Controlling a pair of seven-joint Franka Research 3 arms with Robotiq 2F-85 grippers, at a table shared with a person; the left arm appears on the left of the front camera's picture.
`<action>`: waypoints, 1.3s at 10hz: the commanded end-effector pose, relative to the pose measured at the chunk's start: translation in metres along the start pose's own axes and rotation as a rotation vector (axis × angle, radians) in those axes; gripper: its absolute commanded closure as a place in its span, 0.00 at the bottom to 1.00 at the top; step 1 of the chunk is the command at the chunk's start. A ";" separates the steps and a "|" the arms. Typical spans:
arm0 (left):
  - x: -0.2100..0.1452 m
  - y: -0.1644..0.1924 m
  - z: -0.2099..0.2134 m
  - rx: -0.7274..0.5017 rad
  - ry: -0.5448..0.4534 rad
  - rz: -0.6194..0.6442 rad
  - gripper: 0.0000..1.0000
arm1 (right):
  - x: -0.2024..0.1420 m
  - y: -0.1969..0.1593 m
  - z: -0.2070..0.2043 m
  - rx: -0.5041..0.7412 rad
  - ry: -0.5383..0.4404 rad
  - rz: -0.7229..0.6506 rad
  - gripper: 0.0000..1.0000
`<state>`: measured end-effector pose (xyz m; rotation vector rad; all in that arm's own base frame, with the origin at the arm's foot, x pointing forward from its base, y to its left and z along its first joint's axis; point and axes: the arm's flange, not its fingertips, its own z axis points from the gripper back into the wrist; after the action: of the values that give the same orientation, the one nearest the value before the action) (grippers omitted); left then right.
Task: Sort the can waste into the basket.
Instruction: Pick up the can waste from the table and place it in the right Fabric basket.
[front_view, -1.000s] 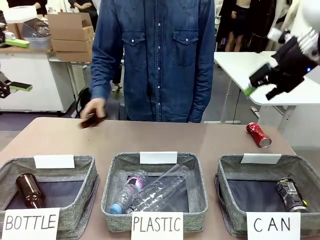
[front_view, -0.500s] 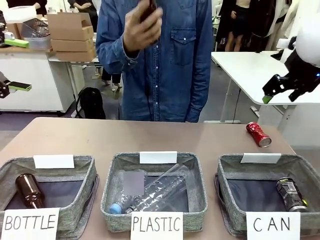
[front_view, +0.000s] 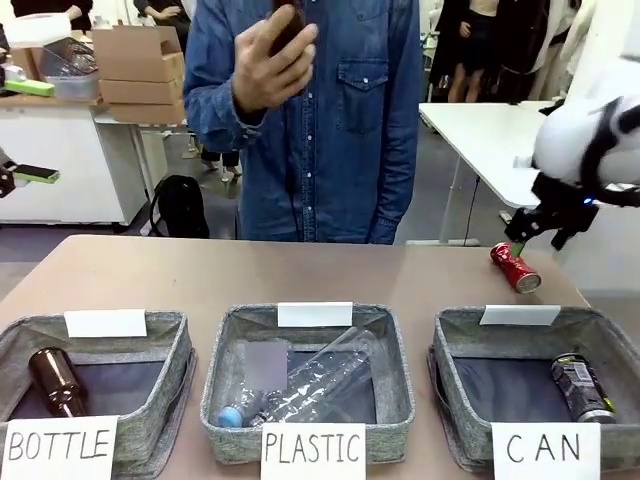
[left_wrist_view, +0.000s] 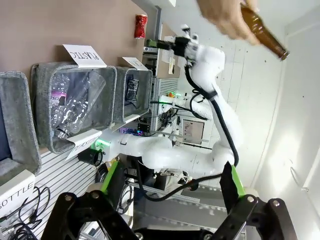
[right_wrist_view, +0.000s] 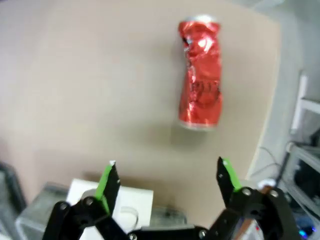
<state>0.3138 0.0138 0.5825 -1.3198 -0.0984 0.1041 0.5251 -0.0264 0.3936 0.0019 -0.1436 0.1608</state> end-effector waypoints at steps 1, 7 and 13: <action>-0.004 0.001 0.002 0.007 0.010 -0.005 0.00 | 0.050 -0.004 -0.031 -0.022 0.036 -0.016 0.00; -0.004 0.001 0.002 0.007 0.010 -0.005 0.00 | 0.062 -0.008 -0.093 -0.078 0.080 -0.097 0.00; -0.004 0.001 0.002 0.007 0.010 -0.005 0.00 | 0.060 -0.022 -0.094 -0.226 0.032 -0.135 0.00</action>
<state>0.3136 0.0138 0.5826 -1.3197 -0.0989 0.1039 0.6050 -0.0437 0.3133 -0.1607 -0.1021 0.0338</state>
